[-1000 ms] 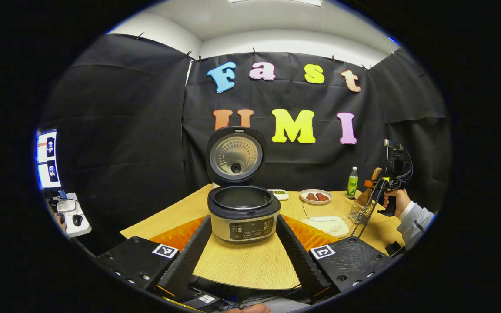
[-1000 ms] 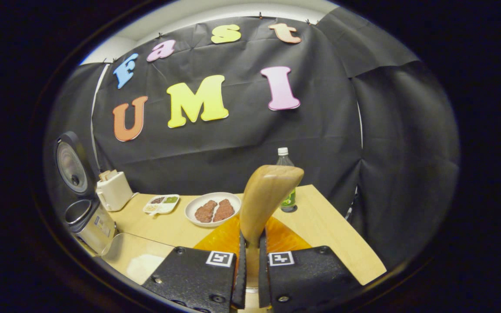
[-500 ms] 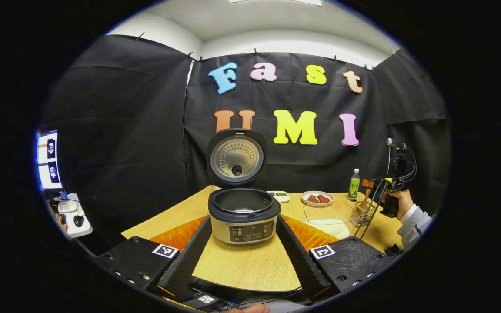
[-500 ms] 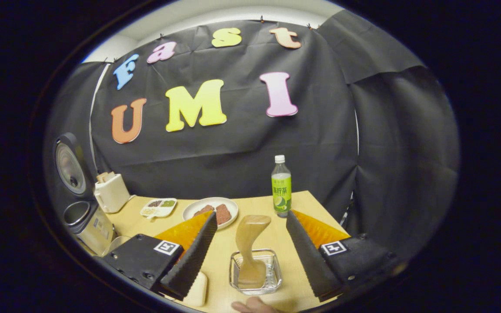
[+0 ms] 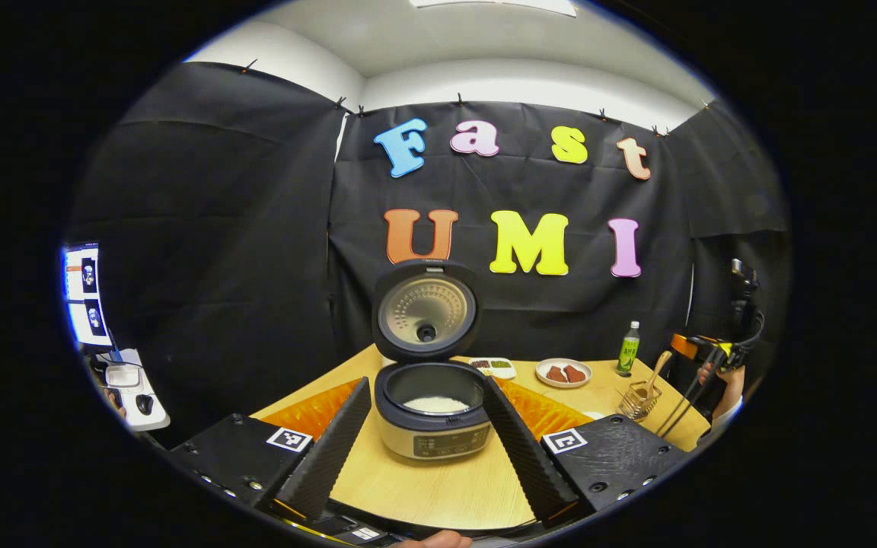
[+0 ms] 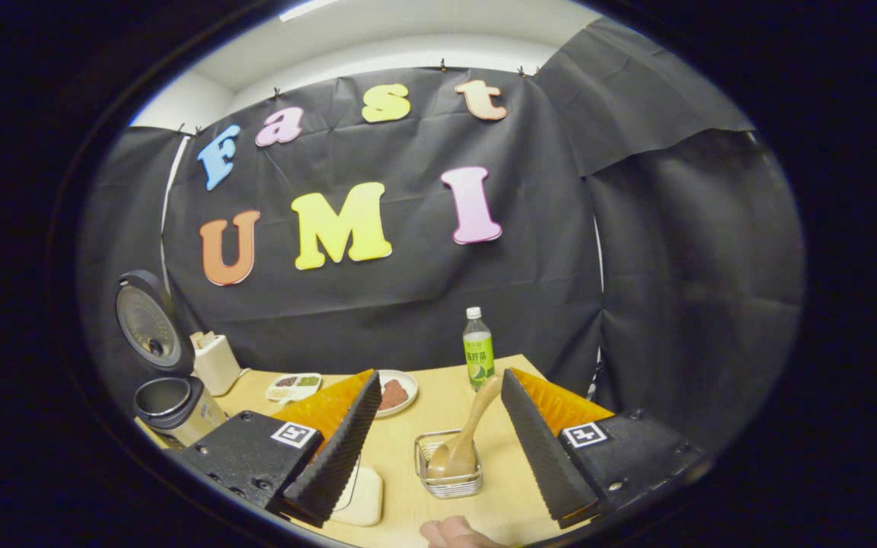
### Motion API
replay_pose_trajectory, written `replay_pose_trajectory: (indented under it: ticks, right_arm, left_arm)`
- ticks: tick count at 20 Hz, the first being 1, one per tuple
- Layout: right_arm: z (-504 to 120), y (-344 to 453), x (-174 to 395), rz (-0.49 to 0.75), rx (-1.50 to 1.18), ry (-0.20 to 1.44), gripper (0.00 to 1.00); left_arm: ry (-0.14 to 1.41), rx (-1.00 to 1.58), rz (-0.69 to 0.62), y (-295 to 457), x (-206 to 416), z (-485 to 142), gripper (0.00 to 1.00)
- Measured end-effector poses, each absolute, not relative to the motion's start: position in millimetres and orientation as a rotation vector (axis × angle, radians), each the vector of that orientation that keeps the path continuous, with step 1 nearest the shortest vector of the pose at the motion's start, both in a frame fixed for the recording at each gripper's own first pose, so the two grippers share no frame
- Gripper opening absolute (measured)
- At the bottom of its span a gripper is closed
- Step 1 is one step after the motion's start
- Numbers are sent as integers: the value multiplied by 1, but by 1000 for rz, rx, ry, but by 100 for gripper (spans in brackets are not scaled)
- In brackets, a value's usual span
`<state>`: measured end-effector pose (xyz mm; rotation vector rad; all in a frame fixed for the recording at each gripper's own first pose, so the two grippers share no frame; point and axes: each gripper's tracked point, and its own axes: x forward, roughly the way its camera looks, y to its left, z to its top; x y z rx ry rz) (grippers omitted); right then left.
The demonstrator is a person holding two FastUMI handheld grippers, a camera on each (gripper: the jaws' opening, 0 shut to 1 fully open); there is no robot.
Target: Close the left gripper, press the button to open the rice cooker; take a wooden spoon from the chopstick holder with the right hand, scoop a spoonful of rice and pour it into the rice cooker, then put the wooden spoon back into the chopstick holder.
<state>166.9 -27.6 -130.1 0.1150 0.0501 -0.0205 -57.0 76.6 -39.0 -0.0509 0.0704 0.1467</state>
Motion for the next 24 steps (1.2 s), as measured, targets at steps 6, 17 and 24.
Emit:
replay_pose_trajectory:
  ticks: [6,17,24]
  right_arm:
    - [-115,-32,110,6,83,21,100]
    - [-137,-65,53,7,45,7,100]
    - [-130,-76,16,29,88,-96,100]
  left_arm:
    - [72,-59,182,100,0,9,95]
    - [6,39,170,98,180,65,93]
    - [40,68,224,118,264,34,94]
